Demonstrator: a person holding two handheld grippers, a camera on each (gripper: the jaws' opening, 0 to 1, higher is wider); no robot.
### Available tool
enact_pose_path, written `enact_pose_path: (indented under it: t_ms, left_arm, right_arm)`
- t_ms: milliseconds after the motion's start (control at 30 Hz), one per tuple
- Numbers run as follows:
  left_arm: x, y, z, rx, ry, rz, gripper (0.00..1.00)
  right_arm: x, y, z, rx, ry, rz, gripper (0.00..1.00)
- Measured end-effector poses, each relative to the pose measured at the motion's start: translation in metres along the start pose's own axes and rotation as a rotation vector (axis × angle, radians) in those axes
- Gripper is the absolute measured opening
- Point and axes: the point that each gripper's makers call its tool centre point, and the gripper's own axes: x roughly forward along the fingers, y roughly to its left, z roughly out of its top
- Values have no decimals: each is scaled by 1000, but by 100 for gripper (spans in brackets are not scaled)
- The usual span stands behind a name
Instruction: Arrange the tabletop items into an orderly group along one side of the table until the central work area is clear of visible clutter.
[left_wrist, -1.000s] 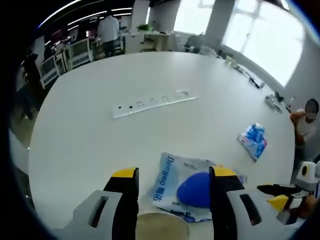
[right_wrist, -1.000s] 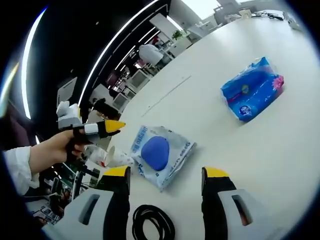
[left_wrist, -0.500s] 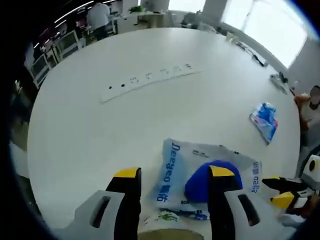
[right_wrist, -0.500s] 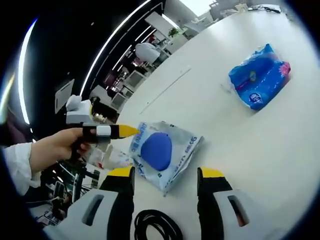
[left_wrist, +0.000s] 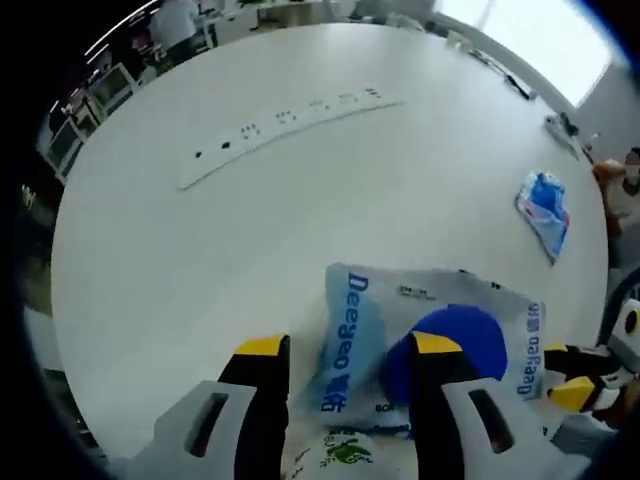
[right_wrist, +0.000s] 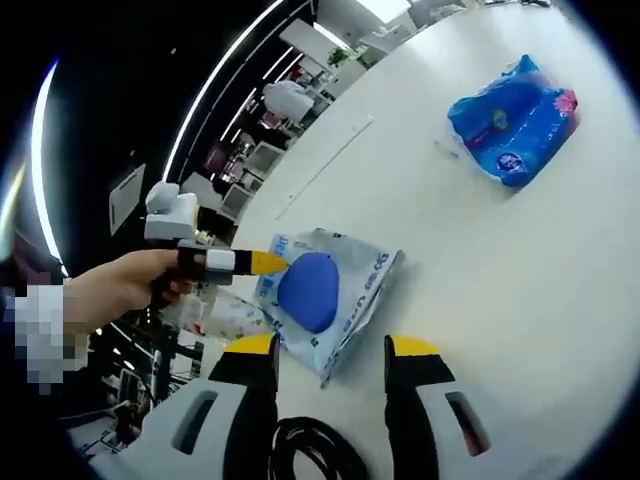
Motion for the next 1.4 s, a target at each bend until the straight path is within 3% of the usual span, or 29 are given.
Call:
enact_pose_path:
  t_ms: [267, 333, 367, 400, 433, 500, 733, 967, 1100, 1233, 1400]
  left_arm:
    - [1, 7, -1, 6, 17, 14, 33]
    - [1, 8, -1, 6, 17, 15, 29]
    - [2, 6, -1, 8, 17, 8, 24]
    - [1, 6, -1, 12, 19, 5, 17]
    - [2, 2, -3, 23, 33, -11, 10]
    - [2, 5, -1, 73, 32, 18, 8]
    - [-3, 8, 1, 65, 28, 23, 0]
    - [-22, 0, 9, 51, -14, 20, 0]
    - [-36, -9, 19, 41, -48, 1, 0]
    - [-54, -22, 25, 30, -83, -15, 0]
    - [-78, -40, 25, 34, -119, -14, 0]
  right_arm:
    - [5, -4, 0, 25, 1, -3, 25]
    - [8, -3, -3, 21, 14, -7, 14]
    - [7, -12, -10, -7, 59, -56, 5]
    - [7, -12, -11, -24, 70, -57, 0]
    - [9, -8, -7, -14, 43, -36, 0]
    - [8, -8, -5, 3, 38, -30, 0]
    - [3, -7, 9, -3, 19, -24, 0]
    - [-7, -4, 34, -38, -9, -6, 0]
    - [-17, -5, 60, -26, -57, 2, 0]
    - [-31, -1, 81, -102, -78, 5, 0]
    - [-49, 5, 102, -139, -103, 8, 0]
